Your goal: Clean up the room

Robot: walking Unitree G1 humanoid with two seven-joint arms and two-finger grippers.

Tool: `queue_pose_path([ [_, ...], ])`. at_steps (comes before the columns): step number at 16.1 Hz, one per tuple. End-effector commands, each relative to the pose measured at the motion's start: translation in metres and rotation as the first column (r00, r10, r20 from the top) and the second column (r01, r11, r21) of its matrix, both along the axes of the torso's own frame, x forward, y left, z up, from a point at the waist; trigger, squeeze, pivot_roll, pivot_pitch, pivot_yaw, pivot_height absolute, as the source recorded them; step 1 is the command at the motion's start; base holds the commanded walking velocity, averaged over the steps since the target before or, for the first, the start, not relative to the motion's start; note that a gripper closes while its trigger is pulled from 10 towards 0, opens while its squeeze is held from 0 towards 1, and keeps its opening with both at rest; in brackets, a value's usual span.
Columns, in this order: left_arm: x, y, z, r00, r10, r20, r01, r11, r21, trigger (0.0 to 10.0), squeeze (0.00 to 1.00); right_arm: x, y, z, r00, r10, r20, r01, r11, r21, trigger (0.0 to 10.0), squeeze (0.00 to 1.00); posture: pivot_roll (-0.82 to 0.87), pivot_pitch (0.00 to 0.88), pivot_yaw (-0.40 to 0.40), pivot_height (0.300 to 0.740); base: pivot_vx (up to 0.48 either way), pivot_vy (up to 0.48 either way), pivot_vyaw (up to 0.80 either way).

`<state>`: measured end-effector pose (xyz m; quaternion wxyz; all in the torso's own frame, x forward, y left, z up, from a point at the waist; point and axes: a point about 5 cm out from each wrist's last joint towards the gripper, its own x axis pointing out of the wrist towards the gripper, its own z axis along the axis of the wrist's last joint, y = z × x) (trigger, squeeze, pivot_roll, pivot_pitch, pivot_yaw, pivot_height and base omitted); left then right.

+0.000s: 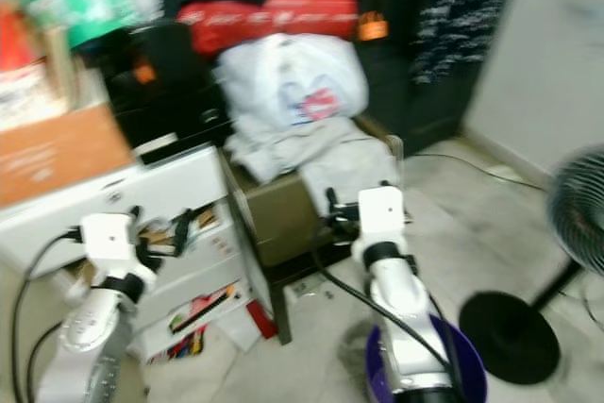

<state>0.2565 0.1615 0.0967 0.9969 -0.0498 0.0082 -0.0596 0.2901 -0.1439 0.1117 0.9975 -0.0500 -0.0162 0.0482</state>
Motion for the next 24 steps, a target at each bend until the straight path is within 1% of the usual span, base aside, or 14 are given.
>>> queue_pose_path([
  [1,0.000,0.007,-0.001,1.000,0.014,-0.011,-0.014,1.000,0.019,10.0,0.00,0.002,0.006,0.002,1.000,0.016,0.008,-0.016,1.000,0.014,10.0,0.00,-0.14,0.000,0.019,0.740,0.000,0.000,0.80],
  [8,0.000,0.006,-0.008,0.998,-0.003,-0.056,0.005,1.000,0.021,10.0,0.00,0.004,0.008,-0.004,0.999,0.020,-0.027,-0.020,1.000,0.014,10.0,0.00,-0.13,0.000,0.012,0.740,0.000,0.000,0.79],
  [9,0.001,0.004,-0.013,0.995,-0.016,-0.094,0.019,1.000,0.024,10.0,0.00,0.005,0.009,-0.010,0.998,0.020,-0.055,-0.020,1.000,0.003,10.0,0.00,-0.13,0.000,0.011,0.740,0.000,0.000,0.45],
  [10,0.003,0.001,-0.021,0.987,-0.036,-0.154,0.041,0.999,0.025,10.0,0.00,0.006,0.013,-0.016,0.996,0.025,-0.088,-0.022,0.999,0.033,10.0,0.00,-0.13,0.000,0.010,0.740,0.000,0.000,0.00],
  [11,0.004,0.001,-0.029,0.977,-0.028,-0.212,0.027,1.000,-0.006,10.0,0.00,0.007,0.015,-0.022,0.992,0.021,-0.122,-0.015,0.999,0.048,10.0,0.00,-0.13,0.000,0.008,0.740,0.000,0.000,0.00],
  [13,0.005,0.002,-0.041,0.957,-0.068,-0.282,0.081,0.996,0.036,10.0,0.00,0.009,0.017,-0.040,0.975,0.001,-0.222,0.019,0.996,0.088,10.0,0.00,-0.12,0.000,0.005,0.740,0.000,0.000,0.00],
  [14,0.006,0.006,-0.057,0.924,-0.066,-0.377,0.098,0.993,0.065,10.0,0.00,0.011,0.021,-0.054,0.952,-0.012,-0.305,0.045,0.994,0.102,10.0,0.00,-0.12,0.000,0.006,0.740,0.000,0.000,0.00],
  [15,0.009,0.006,-0.077,0.865,-0.076,-0.496,0.119,0.991,0.055,10.0,0.00,0.013,0.027,-0.076,0.900,-0.034,-0.435,0.103,0.985,0.135,10.0,0.00,-0.12,0.000,0.010,0.740,0.000,0.000,0.00],
  [17,0.009,0.003,-0.101,0.755,-0.104,-0.648,0.192,0.979,0.066,10.0,0.00,0.014,0.040,-0.092,0.856,-0.026,-0.517,0.100,0.988,0.116,10.0,0.00,-0.12,0.000,0.016,0.740,0.000,0.000,0.00],
  [19,0.015,-0.005,-0.114,0.687,-0.110,-0.719,0.251,0.964,0.093,10.0,0.00,0.010,0.050,-0.107,0.798,-0.024,-0.602,0.087,0.993,0.075,10.0,0.00,-0.11,0.000,0.024,0.740,0.000,0.000,0.00],
  [21,0.004,-0.007,-0.129,0.590,-0.106,-0.800,0.280,0.957,0.079,10.0,0.00,0.002,0.051,-0.119,0.750,-0.041,-0.660,0.096,0.994,0.047,10.0,0.00,-0.12,0.000,0.027,0.740,0.000,0.000,0.00],
  [22,-0.001,-0.006,-0.135,0.543,-0.095,-0.834,0.253,0.966,0.054,10.0,0.00,-0.005,0.046,-0.128,0.713,-0.072,-0.697,0.120,0.993,0.020,10.0,0.00,-0.11,0.000,0.024,0.740,0.000,0.000,0.00],
  [23,-0.001,-0.003,-0.137,0.529,-0.081,-0.845,0.213,0.976,0.040,10.0,0.00,-0.013,0.037,-0.137,0.663,-0.124,-0.739,0.170,0.985,-0.013,10.0,0.00,-0.11,0.000,0.021,0.740,0.000,0.000,0.00],
  [24,-0.004,0.007,-0.140,0.523,-0.014,-0.852,0.190,0.977,0.101,10.0,0.00,-0.011,0.034,-0.137,0.649,-0.137,-0.748,0.210,0.978,0.003,10.0,0.00,-0.12,0.000,0.015,0.740,0.000,0.000,0.00],
])
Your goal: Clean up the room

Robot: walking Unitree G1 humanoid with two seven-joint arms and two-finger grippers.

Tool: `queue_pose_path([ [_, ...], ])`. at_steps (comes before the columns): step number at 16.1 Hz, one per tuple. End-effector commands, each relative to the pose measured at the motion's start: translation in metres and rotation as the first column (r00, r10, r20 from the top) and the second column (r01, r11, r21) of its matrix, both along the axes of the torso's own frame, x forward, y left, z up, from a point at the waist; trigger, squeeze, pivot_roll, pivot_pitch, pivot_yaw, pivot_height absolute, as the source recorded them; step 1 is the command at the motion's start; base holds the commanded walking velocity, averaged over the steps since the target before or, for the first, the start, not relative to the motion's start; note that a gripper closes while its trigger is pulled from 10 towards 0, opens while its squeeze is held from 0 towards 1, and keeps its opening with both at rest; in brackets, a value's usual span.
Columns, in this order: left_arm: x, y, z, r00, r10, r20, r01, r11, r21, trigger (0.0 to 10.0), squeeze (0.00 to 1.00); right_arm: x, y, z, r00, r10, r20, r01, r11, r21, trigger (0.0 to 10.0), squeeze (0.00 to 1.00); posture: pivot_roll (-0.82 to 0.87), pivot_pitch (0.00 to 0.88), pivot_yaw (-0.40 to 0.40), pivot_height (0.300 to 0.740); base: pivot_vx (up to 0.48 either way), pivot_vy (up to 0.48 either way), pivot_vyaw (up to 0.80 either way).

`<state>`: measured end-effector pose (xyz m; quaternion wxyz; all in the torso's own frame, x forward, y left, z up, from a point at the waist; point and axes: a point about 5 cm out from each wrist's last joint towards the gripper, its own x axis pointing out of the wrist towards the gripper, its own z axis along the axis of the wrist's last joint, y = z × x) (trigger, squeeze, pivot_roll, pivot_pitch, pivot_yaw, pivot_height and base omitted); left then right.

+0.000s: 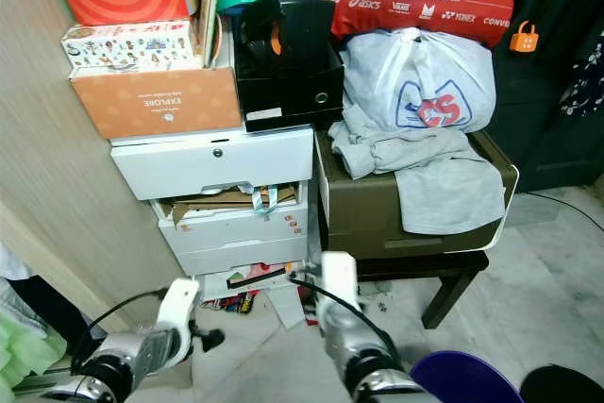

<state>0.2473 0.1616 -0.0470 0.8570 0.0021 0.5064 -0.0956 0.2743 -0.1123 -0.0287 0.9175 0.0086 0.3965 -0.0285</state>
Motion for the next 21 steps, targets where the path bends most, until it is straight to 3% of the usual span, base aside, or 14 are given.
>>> queue_pose_path([
  [1,-0.001,0.013,-0.001,0.996,0.086,-0.015,-0.085,0.996,0.024,10.0,0.00,0.003,-0.003,0.002,1.000,-0.029,-0.009,0.029,1.000,-0.006,10.0,0.00,-0.13,0.000,0.013,0.740,0.000,0.000,0.00],
  [5,-0.001,0.021,0.000,0.984,0.173,-0.028,-0.173,0.985,0.011,10.0,0.00,0.005,-0.007,0.002,0.999,-0.033,-0.015,0.033,0.999,-0.019,10.0,0.00,-0.12,0.000,0.007,0.740,0.000,0.000,0.20],
  [13,0.009,0.005,0.005,0.993,0.117,0.006,-0.117,0.993,0.016,10.0,0.00,0.013,-0.006,0.009,1.000,0.008,0.010,-0.007,0.999,-0.037,10.0,0.00,-0.13,0.000,-0.007,0.740,0.000,0.000,0.78],
  [21,0.014,-0.005,0.007,0.995,0.094,0.034,-0.094,0.996,-0.007,10.0,0.00,0.016,-0.006,0.012,0.999,-0.007,0.031,0.007,1.000,-0.014,10.0,0.00,-0.15,0.000,-0.005,0.740,0.000,0.000,0.00],
])
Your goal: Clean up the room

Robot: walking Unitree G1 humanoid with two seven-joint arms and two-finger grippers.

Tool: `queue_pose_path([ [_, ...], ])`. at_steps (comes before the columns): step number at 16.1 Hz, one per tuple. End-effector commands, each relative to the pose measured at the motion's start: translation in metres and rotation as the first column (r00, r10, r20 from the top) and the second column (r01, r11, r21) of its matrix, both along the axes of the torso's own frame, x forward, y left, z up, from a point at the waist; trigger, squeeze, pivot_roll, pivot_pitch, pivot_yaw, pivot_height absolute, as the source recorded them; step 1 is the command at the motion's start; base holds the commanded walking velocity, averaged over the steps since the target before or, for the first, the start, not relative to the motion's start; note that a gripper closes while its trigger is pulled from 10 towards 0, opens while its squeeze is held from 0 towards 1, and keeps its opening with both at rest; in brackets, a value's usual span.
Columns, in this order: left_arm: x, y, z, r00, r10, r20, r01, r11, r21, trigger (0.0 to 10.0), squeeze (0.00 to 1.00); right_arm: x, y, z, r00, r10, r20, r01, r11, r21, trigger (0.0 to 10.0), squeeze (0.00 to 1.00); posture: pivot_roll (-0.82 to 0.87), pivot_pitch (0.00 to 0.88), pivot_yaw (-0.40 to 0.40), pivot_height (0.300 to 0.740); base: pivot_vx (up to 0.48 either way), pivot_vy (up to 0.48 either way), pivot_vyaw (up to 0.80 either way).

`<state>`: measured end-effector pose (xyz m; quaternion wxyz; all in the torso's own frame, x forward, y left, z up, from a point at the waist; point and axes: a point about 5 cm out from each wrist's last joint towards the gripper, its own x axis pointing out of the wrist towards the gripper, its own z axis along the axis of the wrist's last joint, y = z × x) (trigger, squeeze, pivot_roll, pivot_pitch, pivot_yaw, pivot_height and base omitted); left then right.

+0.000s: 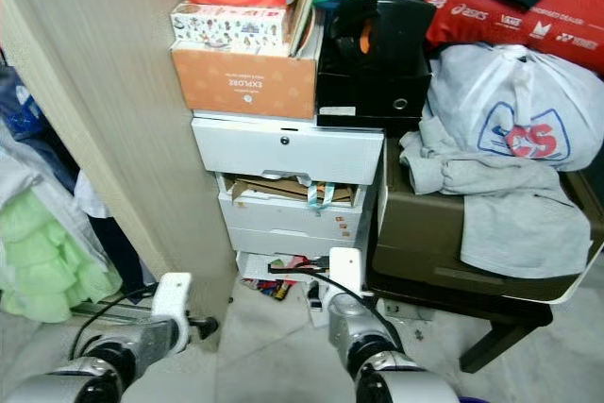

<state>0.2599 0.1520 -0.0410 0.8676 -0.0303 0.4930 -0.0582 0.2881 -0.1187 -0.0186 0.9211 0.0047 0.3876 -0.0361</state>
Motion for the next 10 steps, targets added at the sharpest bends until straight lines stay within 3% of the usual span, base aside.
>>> queue_pose_path([
  [1,0.002,0.003,0.002,1.000,-0.005,0.007,0.005,1.000,0.014,10.0,0.00,0.002,0.001,0.002,1.000,0.001,0.012,-0.001,1.000,0.002,10.0,0.00,-0.15,0.000,-0.005,0.740,0.000,0.000,0.00],
  [3,0.004,-0.001,0.003,1.000,-0.011,0.016,0.011,1.000,0.006,10.0,0.00,0.003,0.001,0.003,1.000,0.023,0.017,-0.022,1.000,-0.010,10.0,0.00,-0.15,0.000,-0.004,0.740,0.000,0.000,0.24],
  [10,0.008,-0.011,0.006,0.998,-0.055,0.043,0.055,0.998,0.006,10.0,0.00,0.002,0.000,0.002,1.000,0.023,0.012,-0.022,0.999,-0.025,10.0,0.00,-0.16,0.000,0.012,0.740,0.000,0.000,0.80],
])
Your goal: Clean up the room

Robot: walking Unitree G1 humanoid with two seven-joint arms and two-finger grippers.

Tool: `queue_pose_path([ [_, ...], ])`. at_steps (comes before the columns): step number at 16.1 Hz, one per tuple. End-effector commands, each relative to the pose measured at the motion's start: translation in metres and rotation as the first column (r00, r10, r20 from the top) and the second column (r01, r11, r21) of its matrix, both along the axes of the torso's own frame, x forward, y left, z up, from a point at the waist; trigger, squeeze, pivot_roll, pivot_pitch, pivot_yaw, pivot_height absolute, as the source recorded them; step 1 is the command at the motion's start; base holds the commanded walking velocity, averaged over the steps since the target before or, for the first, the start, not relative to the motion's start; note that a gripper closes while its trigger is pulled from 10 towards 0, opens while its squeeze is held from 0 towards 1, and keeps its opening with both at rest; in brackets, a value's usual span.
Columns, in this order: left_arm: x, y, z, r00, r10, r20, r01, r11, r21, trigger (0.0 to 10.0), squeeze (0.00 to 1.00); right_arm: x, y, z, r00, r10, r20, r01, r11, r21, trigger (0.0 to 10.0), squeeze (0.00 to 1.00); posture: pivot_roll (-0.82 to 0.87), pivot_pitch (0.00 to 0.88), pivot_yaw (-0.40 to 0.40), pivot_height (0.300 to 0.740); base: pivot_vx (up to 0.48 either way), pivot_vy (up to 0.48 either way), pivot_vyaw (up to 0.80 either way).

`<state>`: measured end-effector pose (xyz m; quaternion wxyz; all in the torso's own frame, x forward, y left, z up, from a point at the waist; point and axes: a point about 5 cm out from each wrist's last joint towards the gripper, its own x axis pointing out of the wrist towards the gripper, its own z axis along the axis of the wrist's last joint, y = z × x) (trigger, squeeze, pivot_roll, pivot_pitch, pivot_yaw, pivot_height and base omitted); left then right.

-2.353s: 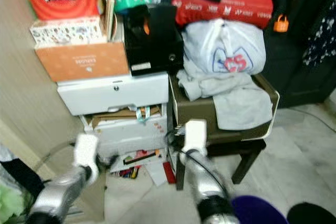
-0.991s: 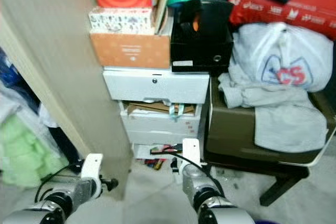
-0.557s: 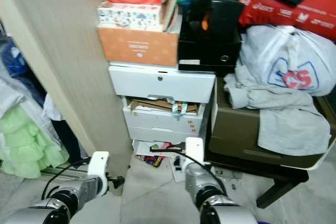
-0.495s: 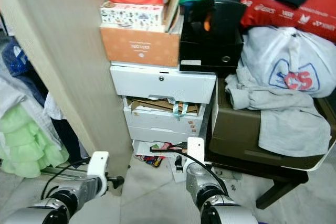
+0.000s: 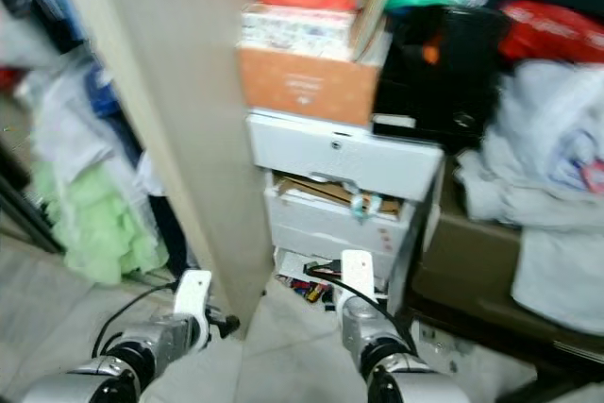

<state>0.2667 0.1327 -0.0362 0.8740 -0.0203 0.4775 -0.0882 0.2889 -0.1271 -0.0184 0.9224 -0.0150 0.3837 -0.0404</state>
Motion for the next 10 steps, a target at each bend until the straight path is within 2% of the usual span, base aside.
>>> queue_pose_path([
  [1,0.0011,0.0087,0.0007,1.000,0.002,0.011,-0.002,1.000,0.021,10.0,0.00,0.0010,0.0086,0.0014,1.000,0.017,0.006,-0.017,1.000,0.017,10.0,0.00,-0.16,0.000,0.012,0.740,0.000,0.000,0.80],
  [10,0.0033,0.0085,0.0022,0.999,0.017,0.030,-0.017,1.000,0.015,10.0,0.00,0.0024,0.0091,0.0027,0.999,0.039,0.019,-0.039,0.999,-0.001,10.0,0.00,-0.16,0.000,0.005,0.740,0.000,0.000,0.80],
])
